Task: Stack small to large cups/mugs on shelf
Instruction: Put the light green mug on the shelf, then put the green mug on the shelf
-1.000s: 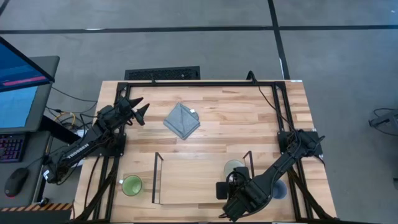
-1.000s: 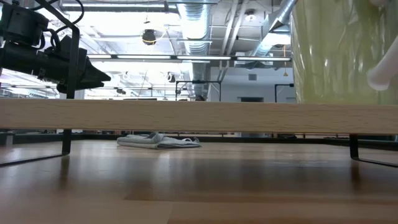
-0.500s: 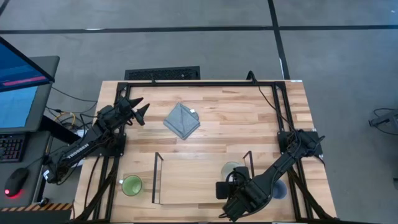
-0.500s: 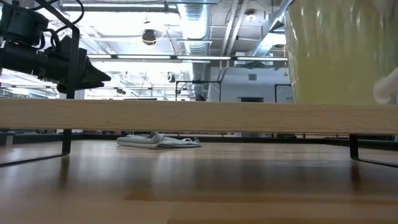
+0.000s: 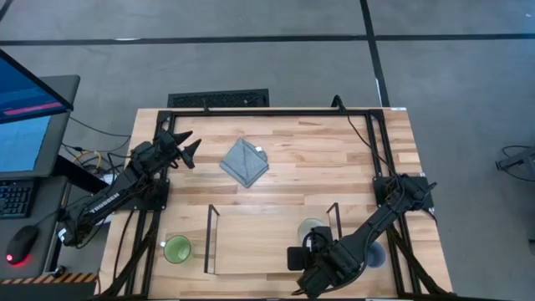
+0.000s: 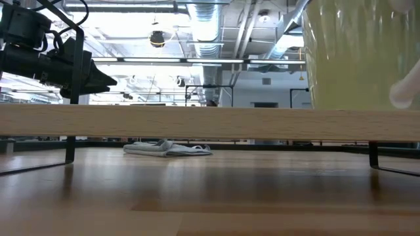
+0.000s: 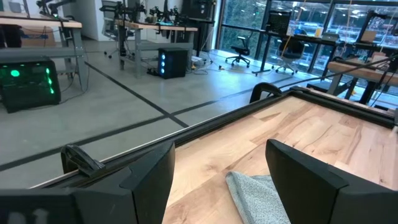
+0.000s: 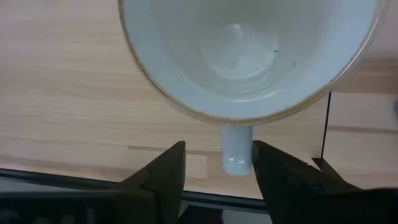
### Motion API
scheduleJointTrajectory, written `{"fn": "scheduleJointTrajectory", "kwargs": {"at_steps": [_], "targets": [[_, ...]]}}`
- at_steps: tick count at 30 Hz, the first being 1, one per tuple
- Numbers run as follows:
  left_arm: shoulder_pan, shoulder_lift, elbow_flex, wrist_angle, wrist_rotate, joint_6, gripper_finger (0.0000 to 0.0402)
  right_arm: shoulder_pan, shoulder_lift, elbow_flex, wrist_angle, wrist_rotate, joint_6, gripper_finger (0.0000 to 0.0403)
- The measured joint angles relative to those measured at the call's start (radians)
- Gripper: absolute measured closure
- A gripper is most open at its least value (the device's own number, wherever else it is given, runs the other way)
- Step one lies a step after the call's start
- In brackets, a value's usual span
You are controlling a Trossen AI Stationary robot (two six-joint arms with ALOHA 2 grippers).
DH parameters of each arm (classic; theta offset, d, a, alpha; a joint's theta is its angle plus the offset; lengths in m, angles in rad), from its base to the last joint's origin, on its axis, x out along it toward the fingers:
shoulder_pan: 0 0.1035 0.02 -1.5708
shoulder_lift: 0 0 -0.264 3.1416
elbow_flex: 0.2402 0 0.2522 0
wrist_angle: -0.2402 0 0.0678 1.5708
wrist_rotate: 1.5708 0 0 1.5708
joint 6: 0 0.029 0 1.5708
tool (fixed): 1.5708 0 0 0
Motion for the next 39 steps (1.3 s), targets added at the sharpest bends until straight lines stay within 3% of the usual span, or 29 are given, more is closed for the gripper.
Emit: {"fn": "scheduleJointTrajectory", "kwargs": {"at_steps": [28, 39], "targets": [[0.0, 0.0, 0.0, 0.0, -0.001, 0.0, 0.0159, 0.002, 0.0, 0.0, -0.043, -0.028, -0.027, 0.0198], [0.0, 0.0, 0.0, 0.0, 0.0, 0.0, 0.0159, 0.007, -0.001, 0.101, -0.176, -0.02, -0.035, 0.0198]]}}
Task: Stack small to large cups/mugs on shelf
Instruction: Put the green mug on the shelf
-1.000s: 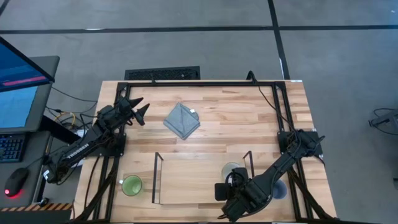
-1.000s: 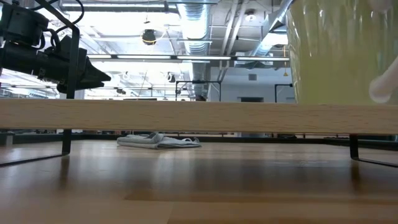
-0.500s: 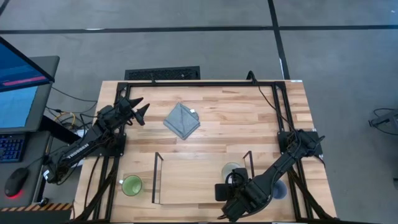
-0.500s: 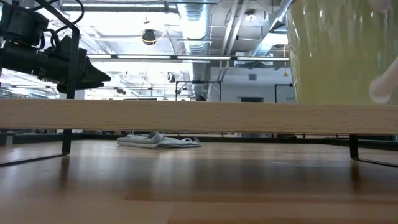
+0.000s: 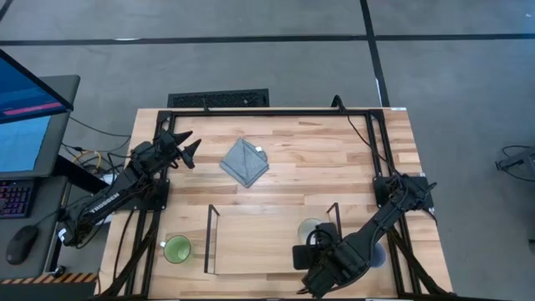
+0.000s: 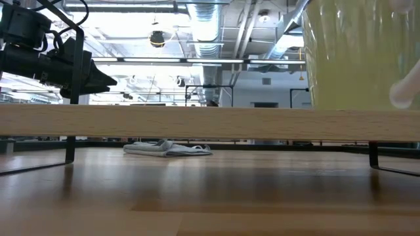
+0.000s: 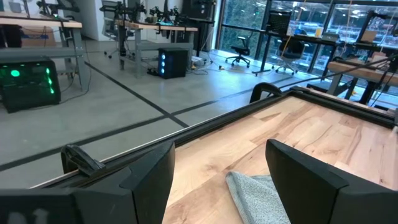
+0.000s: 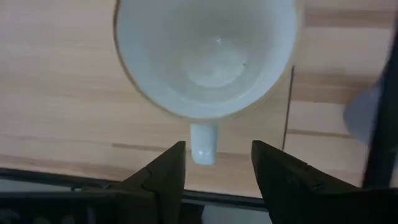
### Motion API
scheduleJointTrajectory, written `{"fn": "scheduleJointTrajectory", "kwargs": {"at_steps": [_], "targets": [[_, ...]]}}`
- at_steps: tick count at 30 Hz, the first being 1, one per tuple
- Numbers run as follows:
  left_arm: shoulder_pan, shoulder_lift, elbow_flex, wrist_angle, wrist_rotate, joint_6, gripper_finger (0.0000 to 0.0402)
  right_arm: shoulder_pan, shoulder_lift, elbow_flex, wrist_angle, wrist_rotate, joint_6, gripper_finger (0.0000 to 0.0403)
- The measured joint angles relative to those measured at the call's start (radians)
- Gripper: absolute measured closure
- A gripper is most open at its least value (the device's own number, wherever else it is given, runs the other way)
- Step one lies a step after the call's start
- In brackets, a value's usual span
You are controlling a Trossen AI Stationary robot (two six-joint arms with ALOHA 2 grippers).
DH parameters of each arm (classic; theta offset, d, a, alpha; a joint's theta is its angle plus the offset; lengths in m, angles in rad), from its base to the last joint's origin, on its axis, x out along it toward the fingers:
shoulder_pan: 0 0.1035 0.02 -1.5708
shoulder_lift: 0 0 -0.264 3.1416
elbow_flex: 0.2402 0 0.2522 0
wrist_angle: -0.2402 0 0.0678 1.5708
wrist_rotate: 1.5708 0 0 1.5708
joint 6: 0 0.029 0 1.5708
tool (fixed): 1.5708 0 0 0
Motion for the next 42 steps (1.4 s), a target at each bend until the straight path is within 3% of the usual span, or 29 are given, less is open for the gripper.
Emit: {"fn": "scheduleJointTrajectory", "kwargs": {"at_steps": [6, 13, 16, 25, 42], "targets": [[0.0, 0.0, 0.0, 0.0, 0.0, 0.0, 0.0159, -0.016, 0.0, 0.034, -0.017, 0.095, -0.141, 0.0198], [0.0, 0.0, 0.0, 0.0, 0.0, 0.0, 0.0159, -0.091, -0.044, 0.057, -0.017, 0.483, -0.54, 0.0198], [0.0, 0.0, 0.0, 0.0, 0.001, 0.0, 0.0159, -0.14, -0.076, 0.067, -0.017, 0.533, -0.762, 0.0198], [0.0, 0.0, 0.0, 0.001, 0.001, 0.0, 0.0159, -0.289, -0.111, 0.065, -0.016, 0.798, -1.041, 0.0198], [0.0, 0.0, 0.0, 0.001, 0.002, -0.101, 0.0159, -0.571, -0.18, 0.064, -0.016, 0.888, -1.41, 0.0198]]}}
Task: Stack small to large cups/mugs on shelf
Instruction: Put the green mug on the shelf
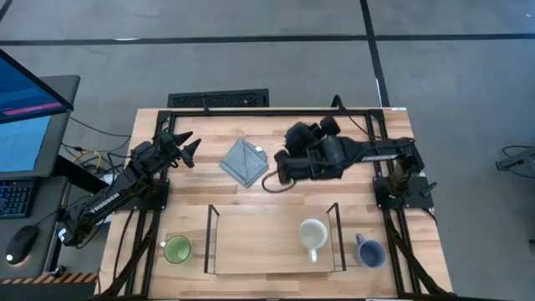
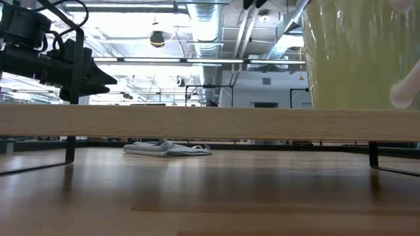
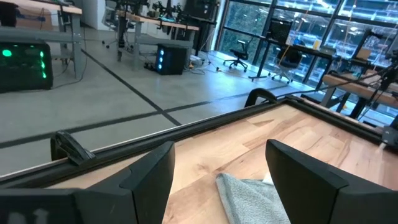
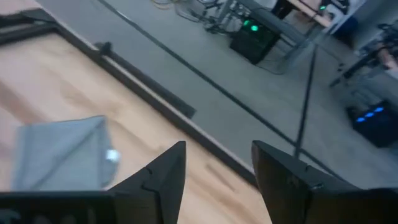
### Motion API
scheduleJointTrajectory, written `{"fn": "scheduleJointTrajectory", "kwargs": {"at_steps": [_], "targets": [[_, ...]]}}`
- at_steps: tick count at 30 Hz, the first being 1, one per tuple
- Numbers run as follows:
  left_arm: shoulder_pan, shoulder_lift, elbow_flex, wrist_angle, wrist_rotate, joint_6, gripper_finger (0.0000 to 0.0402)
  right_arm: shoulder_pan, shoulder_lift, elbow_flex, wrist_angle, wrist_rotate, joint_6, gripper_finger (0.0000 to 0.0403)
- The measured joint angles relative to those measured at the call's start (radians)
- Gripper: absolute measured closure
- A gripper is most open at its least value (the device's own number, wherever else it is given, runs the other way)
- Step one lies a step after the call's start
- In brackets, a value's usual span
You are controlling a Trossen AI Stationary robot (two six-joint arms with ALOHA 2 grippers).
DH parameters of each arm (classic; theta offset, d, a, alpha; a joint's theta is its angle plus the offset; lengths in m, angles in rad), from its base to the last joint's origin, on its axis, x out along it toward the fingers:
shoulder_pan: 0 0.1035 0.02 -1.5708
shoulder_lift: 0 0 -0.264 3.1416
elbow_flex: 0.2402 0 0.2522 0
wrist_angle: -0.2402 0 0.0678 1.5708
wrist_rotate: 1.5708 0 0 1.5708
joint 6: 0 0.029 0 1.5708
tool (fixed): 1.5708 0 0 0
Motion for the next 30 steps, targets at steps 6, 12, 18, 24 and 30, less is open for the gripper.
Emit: {"fn": "scheduleJointTrajectory", "kwargs": {"at_steps": [6, 12, 18, 24, 30], "targets": [[0.0, 0.0, 0.0, 0.0, 0.0, 0.0, 0.0159, -0.115, -0.004, -0.001, 0.01, 0.045, -0.082, 0.0198], [0.0, 0.0, 0.0, 0.0, 0.0, 0.0, 0.0159, -0.219, -0.006, -0.006, 0.16, -0.021, -0.296, 0.0198], [0.0, 0.0, 0.0, 0.0, 0.0, 0.0, 0.0159, -0.333, -0.024, -0.1, 0.623, -0.344, -0.678, 0.0198], [0.0, 0.0, 0.0, 0.0, 0.0, 0.0, 0.0159, -0.444, -0.117, -0.278, 0.994, -0.593, -0.809, 0.0198], [0.0, 0.0, 0.0, 0.0, 0.0, 0.0, 0.0159, -0.514, -0.304, -0.622, 1.219, -0.711, -0.818, 0.0198]]}}
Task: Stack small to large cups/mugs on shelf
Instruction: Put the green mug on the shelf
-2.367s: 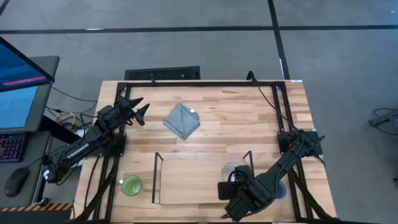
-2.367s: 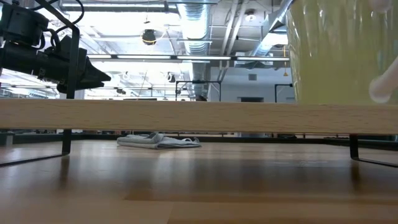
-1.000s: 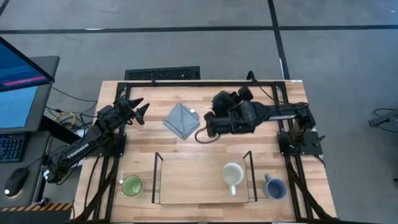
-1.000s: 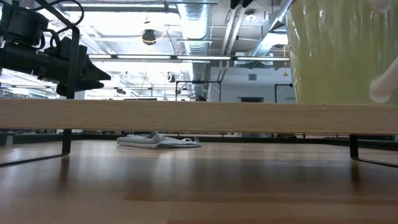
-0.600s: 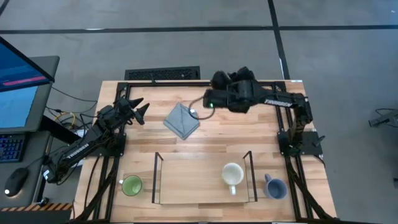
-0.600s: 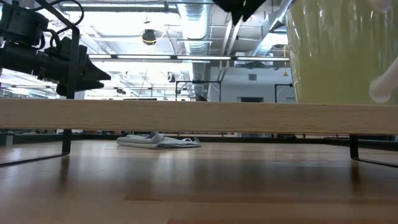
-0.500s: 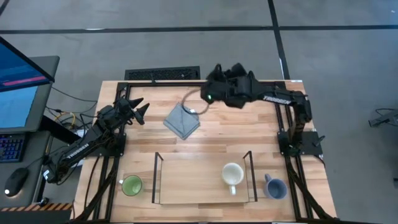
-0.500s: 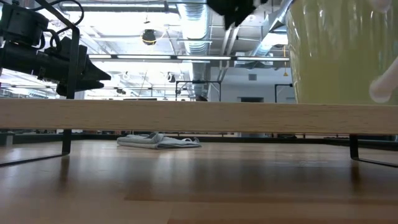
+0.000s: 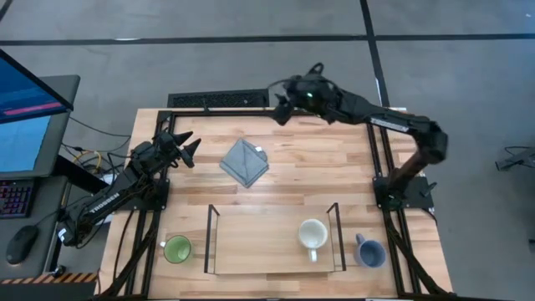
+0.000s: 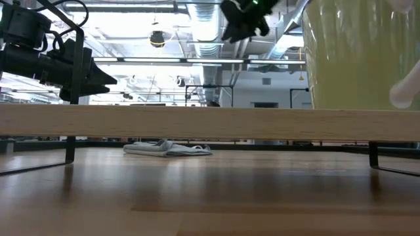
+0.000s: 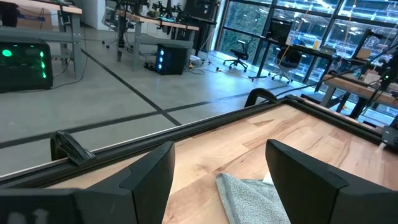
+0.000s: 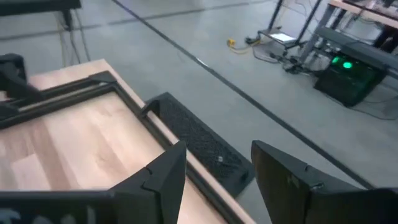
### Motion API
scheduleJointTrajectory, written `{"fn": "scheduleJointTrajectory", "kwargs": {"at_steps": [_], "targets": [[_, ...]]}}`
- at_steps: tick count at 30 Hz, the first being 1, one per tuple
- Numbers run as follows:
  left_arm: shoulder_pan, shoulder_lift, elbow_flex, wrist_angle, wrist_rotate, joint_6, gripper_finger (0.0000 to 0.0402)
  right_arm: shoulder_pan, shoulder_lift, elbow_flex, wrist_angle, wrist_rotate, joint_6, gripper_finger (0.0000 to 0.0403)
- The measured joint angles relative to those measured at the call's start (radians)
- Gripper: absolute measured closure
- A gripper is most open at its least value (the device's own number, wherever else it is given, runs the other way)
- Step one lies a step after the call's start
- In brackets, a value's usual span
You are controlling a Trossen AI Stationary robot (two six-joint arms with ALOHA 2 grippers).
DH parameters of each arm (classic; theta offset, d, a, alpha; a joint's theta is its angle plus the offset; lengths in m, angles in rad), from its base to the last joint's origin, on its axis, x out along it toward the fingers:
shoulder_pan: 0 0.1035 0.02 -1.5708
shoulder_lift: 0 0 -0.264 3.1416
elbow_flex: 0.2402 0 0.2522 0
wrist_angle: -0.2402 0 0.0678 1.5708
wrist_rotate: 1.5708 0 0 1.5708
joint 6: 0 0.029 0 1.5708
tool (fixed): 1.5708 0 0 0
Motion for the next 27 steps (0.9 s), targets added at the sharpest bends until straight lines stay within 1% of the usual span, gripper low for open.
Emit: {"fn": "scheduleJointTrajectory", "kwargs": {"at_steps": [5, 8, 12, 14, 19, 23, 27], "targets": [[0.0, 0.0, 0.0, 0.0, 0.0, 0.0, 0.0159, -0.002, -0.195, -0.366, 0.283, -0.056, -0.005, 0.0198], [0.0, 0.0, 0.0, 0.0, 0.0, -0.001, 0.0159, 0.008, -0.297, -0.563, 0.437, -0.062, -0.009, 0.0198], [0.0, 0.0, 0.0, 0.0, 0.0, -0.001, 0.0159, 0.012, -0.418, -0.794, 0.629, -0.115, -0.012, 0.0198], [0.0, 0.0, 0.0, 0.0, 0.0, -0.001, 0.0159, 0.012, -0.476, -0.886, 0.686, -0.131, 0.009, 0.0198], [0.0, 0.0, 0.0, 0.001, -0.001, 0.001, 0.0159, 0.013, -0.603, -1.047, 0.719, -0.133, 0.051, 0.0198], [0.0, 0.0, 0.0, 0.001, 0.0, 0.0, 0.0159, 0.028, -0.701, -1.137, 0.752, -0.133, 0.063, 0.0198], [0.0, 0.0, 0.0, 0.001, 0.0, 0.0, 0.0159, 0.037, -0.828, -1.204, 0.753, -0.132, 0.062, 0.0198]]}}
